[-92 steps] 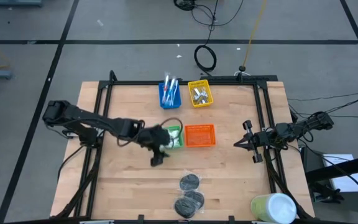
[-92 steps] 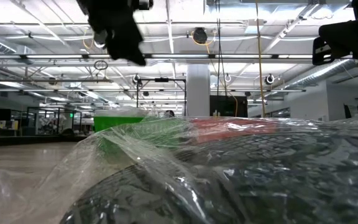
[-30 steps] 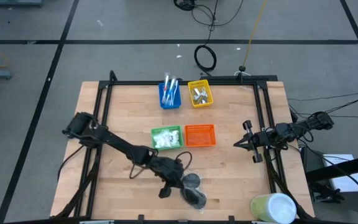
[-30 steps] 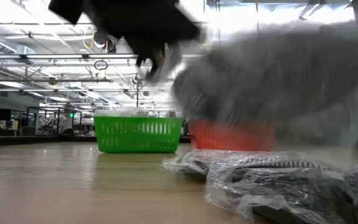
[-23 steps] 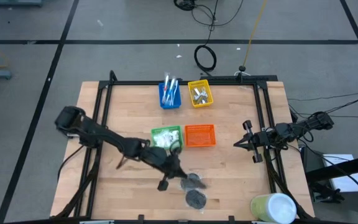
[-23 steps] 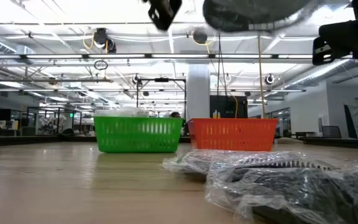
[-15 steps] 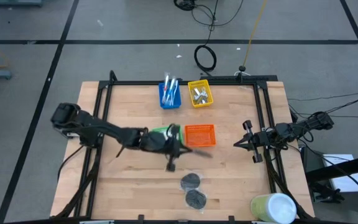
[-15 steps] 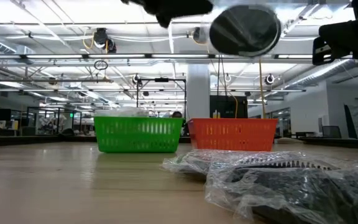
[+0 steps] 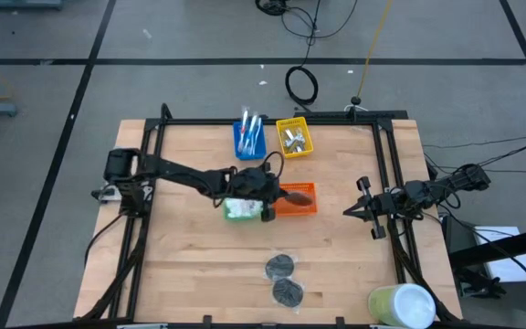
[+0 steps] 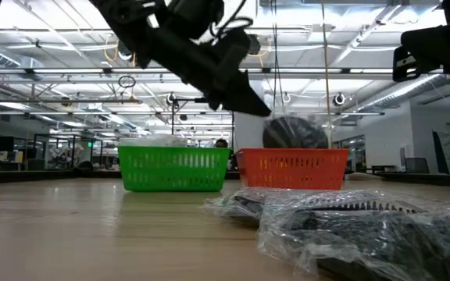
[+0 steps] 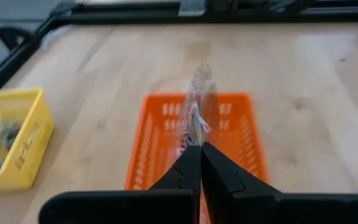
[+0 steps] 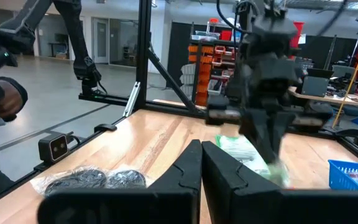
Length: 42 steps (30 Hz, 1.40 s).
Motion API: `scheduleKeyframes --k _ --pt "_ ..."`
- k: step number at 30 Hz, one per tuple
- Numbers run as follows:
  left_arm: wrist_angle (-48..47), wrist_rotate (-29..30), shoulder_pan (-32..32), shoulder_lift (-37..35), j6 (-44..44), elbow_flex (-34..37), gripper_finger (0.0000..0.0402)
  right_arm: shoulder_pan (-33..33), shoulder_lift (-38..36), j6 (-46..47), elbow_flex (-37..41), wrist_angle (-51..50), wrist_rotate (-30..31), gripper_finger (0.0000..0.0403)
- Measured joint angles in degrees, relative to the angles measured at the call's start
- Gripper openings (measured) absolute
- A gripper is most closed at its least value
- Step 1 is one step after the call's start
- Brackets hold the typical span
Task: Pick & Place Travel size toiletries
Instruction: Put the bottom hairbrush into the orange bin, then put the top hairbrush into the orange bin
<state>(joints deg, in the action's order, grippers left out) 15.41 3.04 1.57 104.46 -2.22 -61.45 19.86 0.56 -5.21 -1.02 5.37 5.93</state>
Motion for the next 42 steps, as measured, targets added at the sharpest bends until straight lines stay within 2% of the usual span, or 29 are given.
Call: scheduleKeyframes --k 9,13,19,21,25,29,33,42 --pt "-0.73 0.06 0.98 -0.43 3.45 0.0 0.0018 0.01 -0.02 0.0 0.01 0.02 0.0 0.0" --pt "-1.72 0.48 0.29 -2.43 3.47 0.0 0.0068 -0.01 0.0 0.0 0.02 0.02 0.0 0.0" --pt "-4.64 6.8 -1.07 -4.83 2.58 0.0 0.0168 0.0 -0.02 0.0 0.01 0.02 0.0 0.0" --pt "-5.78 6.83 -1.93 -6.3 2.38 0.0 0.0195 0.0 0.0 0.0 0.0 0.02 0.0 0.0" --pt "-6.54 3.16 -5.7 -10.05 2.56 0.0 0.023 -0.01 0.0 0.0 0.0 0.02 0.0 0.0" --pt "-6.69 -0.21 -10.58 -11.94 1.52 -0.02 0.0245 -0.01 0.0 0.0 0.01 0.0 0.0 0.0" --pt "-7.3 -1.07 -14.82 -11.79 0.92 -0.02 0.0246 0.0 0.0 0.0 0.02 0.01 0.0 0.0" --pt "-9.8 -2.02 -20.34 -4.56 9.63 0.0 0.0246 -0.01 -0.02 0.0 0.0 0.02 0.0 0.0"
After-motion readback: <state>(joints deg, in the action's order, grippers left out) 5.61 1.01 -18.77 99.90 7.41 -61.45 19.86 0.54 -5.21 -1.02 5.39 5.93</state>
